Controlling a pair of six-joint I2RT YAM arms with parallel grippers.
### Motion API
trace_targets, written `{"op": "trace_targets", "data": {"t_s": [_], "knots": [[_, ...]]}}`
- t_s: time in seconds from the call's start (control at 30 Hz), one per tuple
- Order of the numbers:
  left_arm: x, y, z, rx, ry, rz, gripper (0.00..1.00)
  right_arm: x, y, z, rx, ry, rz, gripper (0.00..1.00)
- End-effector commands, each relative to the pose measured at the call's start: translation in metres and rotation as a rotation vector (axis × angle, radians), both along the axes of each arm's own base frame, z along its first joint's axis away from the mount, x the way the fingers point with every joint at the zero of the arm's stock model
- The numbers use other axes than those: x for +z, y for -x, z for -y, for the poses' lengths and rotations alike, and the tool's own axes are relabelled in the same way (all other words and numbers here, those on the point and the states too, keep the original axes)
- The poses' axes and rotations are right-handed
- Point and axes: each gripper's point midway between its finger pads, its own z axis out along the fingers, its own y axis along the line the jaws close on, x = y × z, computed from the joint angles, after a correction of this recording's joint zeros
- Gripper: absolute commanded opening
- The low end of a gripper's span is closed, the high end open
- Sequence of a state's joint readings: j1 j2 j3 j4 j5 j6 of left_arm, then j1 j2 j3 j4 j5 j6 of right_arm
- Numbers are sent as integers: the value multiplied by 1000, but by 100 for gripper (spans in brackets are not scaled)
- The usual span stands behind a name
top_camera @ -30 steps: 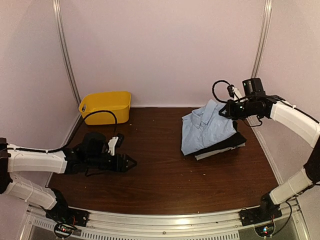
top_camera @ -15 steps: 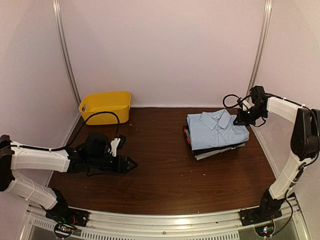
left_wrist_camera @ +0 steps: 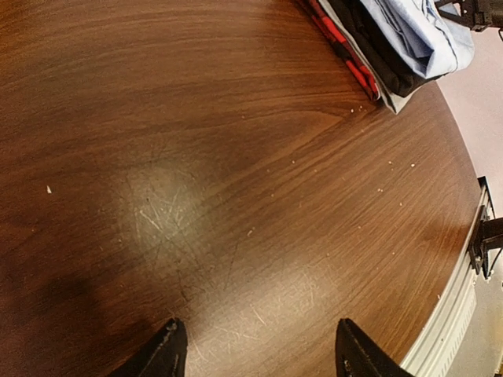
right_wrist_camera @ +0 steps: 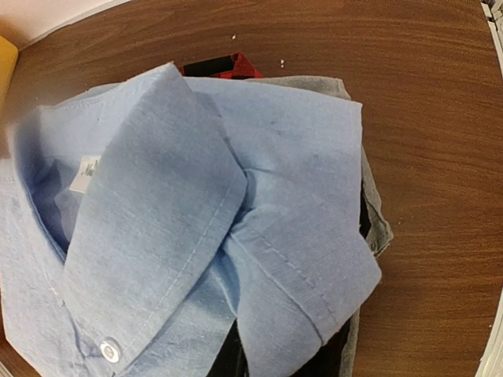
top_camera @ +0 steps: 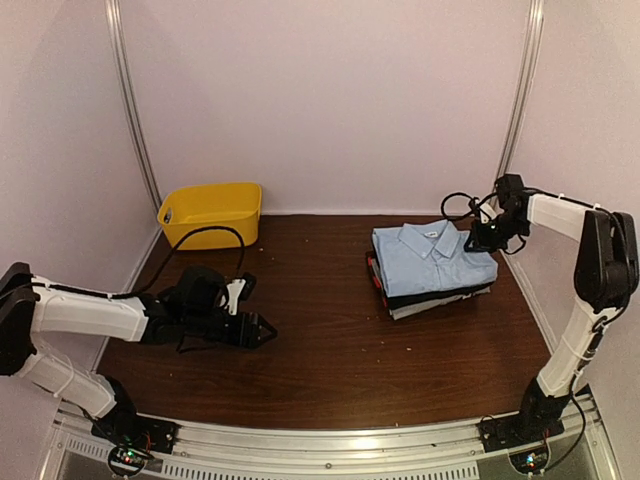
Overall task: Fold and stack the long sleeve shirts
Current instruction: Place the square-folded shirt on the square-folded shirt, then smooth out the square-folded shirt.
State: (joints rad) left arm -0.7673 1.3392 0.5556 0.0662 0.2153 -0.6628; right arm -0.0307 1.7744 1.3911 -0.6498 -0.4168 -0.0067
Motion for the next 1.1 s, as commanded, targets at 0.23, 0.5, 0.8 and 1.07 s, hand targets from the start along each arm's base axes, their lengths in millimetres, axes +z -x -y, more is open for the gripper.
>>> {"op": "trace_targets", "data": {"t_s": [0.23, 0.5, 0.8, 1.07], "knots": [[21, -13, 2, 28, 36, 68, 66, 43, -19, 22, -101, 98, 165, 52], [31, -20, -7, 70, 3, 121, 70, 96, 23, 6, -174, 128, 299, 77], [44, -32, -8, 82, -27, 161, 79, 40, 45, -50, -71, 105, 220, 78], [42, -32, -11, 90, -34, 160, 80, -41, 43, -54, -44, 136, 67, 79]]}}
